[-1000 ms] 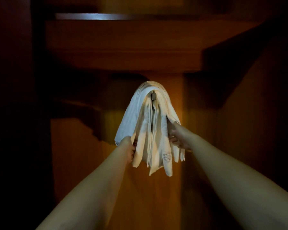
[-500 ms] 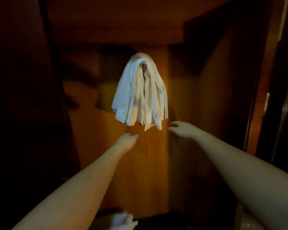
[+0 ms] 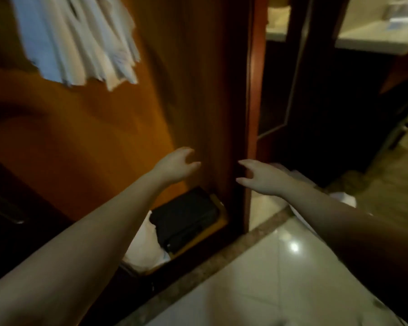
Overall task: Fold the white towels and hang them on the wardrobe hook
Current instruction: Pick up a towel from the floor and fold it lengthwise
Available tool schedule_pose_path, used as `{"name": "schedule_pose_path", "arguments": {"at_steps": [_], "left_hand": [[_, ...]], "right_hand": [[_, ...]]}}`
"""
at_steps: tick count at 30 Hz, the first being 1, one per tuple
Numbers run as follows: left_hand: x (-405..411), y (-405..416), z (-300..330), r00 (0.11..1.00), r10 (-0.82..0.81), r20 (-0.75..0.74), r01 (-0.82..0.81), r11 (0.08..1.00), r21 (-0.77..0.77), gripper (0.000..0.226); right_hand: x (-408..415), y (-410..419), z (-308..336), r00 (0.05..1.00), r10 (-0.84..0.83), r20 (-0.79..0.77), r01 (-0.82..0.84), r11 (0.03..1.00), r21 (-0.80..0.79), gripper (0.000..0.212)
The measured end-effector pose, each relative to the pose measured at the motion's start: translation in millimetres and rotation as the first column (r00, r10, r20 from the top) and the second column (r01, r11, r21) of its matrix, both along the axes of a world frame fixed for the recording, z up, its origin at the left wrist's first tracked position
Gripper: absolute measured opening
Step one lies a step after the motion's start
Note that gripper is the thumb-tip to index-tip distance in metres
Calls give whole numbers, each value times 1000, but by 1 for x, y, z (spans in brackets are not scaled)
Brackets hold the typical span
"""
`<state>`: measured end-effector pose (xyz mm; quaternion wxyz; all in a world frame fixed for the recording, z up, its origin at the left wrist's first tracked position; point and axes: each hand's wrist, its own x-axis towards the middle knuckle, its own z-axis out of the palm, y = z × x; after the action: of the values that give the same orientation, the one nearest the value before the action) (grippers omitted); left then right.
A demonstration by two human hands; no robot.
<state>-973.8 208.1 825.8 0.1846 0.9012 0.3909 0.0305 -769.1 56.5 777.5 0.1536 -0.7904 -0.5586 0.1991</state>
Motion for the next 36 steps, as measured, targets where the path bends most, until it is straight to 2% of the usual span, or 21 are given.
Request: {"name": "schedule_pose_path", "arguments": {"at_steps": [4,11,17,21,27,33,36], "left_hand": [[68,-37,-57,992,-119,-34,113,983,-142,57],[210,-102,-134,982,-173,-75,138,929,-343,56],[321,-152,-189,963,-239,-128,162,886,-435,54],[378,-173,-227,934,-283,-216,152,865,-478,53],[457,-184,-292,876,-356,-326,141,835,-533,53],[563,-179,-367,811,-462,-359,179,780,-600,51],[624,-167,-407,786,-502,-361,201,759,-620,50]], "right_hand": [[44,-67,-65,972,-208,-111,206,978,-29,70],[135,-162,-151,846,-466,-257,438,884,-163,64],[214,-220,-205,774,-561,-294,473,821,-320,64],[256,-251,-240,724,-615,-311,481,774,-412,61],[320,-279,-296,616,-729,-300,530,665,-526,58],[401,-292,-359,496,-828,-263,571,539,-620,57],[446,-288,-389,405,-882,-242,593,455,-664,56]]}}
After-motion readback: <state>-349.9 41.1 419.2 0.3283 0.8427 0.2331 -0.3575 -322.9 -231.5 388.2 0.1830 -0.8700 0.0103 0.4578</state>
